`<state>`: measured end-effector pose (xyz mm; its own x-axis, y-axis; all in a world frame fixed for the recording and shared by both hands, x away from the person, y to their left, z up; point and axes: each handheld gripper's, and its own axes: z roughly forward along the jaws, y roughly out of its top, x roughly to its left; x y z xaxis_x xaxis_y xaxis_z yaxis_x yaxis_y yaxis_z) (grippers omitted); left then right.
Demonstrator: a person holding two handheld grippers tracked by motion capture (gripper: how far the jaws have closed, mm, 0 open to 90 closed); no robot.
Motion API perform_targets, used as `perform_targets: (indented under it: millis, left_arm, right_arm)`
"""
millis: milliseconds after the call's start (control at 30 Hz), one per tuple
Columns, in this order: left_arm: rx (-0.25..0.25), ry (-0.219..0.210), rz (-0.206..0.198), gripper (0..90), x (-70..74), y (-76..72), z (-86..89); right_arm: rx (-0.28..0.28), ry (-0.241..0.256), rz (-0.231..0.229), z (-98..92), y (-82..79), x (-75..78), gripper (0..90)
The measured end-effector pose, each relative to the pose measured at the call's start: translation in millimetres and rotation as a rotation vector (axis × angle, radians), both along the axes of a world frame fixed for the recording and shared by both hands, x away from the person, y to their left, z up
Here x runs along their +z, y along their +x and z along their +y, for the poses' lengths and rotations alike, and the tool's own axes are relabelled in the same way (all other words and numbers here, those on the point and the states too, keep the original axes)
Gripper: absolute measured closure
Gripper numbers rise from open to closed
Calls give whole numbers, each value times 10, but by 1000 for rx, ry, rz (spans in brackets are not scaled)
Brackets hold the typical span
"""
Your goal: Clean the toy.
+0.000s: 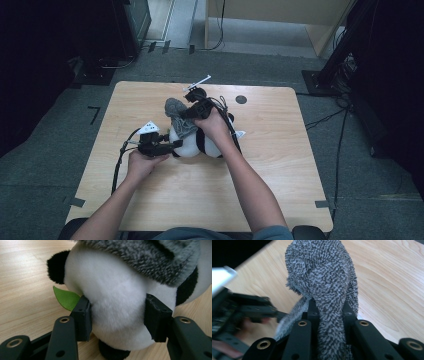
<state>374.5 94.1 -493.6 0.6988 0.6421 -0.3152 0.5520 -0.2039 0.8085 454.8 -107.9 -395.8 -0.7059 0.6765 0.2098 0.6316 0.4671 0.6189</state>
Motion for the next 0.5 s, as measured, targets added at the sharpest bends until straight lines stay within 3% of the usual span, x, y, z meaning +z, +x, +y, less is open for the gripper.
perform_targets:
  millis: [33, 200, 300, 500]
  left_arm:
    - [3, -2, 6, 481, 2, 4, 0]
    - [6, 12, 9, 511, 12, -1, -10]
    - [6, 16, 11, 513, 17, -3, -10]
    - [5, 9, 21, 518, 15, 5, -7]
  right_arm:
    - [-1, -29, -10, 12, -1, -15, 767]
    - [-28, -86, -12, -109, 47, -5, 768]
    - [-64, -164, -33, -274, 85, -3, 769]
    - [-153, -130, -41, -738, 119, 40, 767]
